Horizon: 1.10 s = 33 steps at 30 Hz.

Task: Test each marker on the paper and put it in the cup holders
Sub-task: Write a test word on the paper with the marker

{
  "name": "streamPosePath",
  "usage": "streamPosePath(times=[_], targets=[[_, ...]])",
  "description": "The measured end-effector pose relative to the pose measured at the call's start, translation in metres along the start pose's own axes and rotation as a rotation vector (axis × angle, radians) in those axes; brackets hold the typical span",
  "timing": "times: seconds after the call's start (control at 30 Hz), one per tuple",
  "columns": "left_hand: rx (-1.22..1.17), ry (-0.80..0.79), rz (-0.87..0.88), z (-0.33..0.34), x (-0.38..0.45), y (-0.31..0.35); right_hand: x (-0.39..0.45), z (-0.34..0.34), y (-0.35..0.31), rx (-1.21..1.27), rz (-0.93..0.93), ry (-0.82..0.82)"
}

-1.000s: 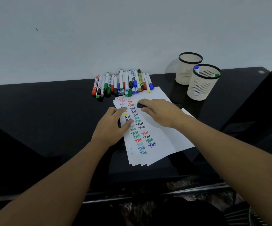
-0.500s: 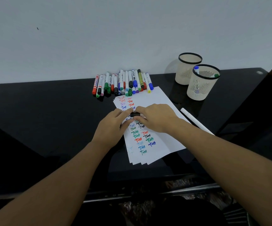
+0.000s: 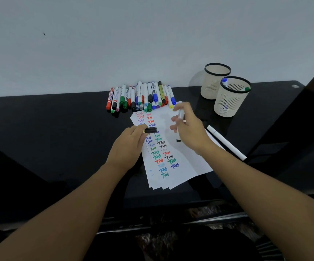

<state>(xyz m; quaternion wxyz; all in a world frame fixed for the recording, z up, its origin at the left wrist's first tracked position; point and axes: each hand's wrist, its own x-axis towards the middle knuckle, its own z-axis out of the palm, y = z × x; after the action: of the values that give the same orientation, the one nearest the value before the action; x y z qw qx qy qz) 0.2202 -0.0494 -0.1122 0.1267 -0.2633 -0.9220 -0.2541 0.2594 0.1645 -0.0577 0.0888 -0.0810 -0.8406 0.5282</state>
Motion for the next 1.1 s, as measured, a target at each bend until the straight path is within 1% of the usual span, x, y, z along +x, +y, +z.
streamPosePath(times=[0.07,0.1,0.13,0.23,0.33,0.43,0.6,0.63,0.73,0.8,0.9,1.0,1.1], targets=[[0.003,0.003,-0.006,-0.002,-0.001,0.002,-0.002,0.004,-0.001,0.298,0.163,0.085],[0.003,0.006,-0.009,-0.002,-0.002,0.003,-0.003,0.007,0.0,0.382,0.217,0.09],[0.005,0.008,-0.012,-0.003,-0.002,0.004,-0.005,0.009,0.001,0.406,0.242,0.076],[0.014,0.017,-0.001,-0.003,-0.004,0.005,-0.011,0.016,0.006,0.398,0.257,0.005],[0.027,0.024,0.034,-0.002,-0.004,0.002,-0.016,0.011,0.008,0.244,0.181,-0.025],[0.036,0.0,0.037,0.001,-0.003,-0.002,-0.019,0.003,0.012,0.133,0.143,0.024],[-0.026,-0.044,-0.003,0.003,0.0,-0.006,-0.035,-0.006,0.017,0.278,0.113,0.144],[-0.026,-0.065,0.012,0.002,0.001,-0.005,-0.04,-0.006,0.02,0.287,0.113,0.156],[0.081,-0.133,0.142,0.002,0.004,-0.004,-0.055,-0.005,0.03,0.276,0.114,0.183],[0.135,-0.161,0.183,0.002,0.006,-0.004,-0.061,-0.004,0.035,0.272,0.109,0.168],[0.092,-0.188,0.125,0.004,0.003,0.002,-0.064,-0.005,0.036,0.239,0.082,0.129],[0.051,-0.15,0.101,0.009,-0.011,0.007,-0.066,-0.006,0.034,0.252,0.023,0.085],[0.047,-0.156,0.079,0.011,-0.018,0.006,-0.077,-0.01,0.033,0.277,-0.003,0.071]])
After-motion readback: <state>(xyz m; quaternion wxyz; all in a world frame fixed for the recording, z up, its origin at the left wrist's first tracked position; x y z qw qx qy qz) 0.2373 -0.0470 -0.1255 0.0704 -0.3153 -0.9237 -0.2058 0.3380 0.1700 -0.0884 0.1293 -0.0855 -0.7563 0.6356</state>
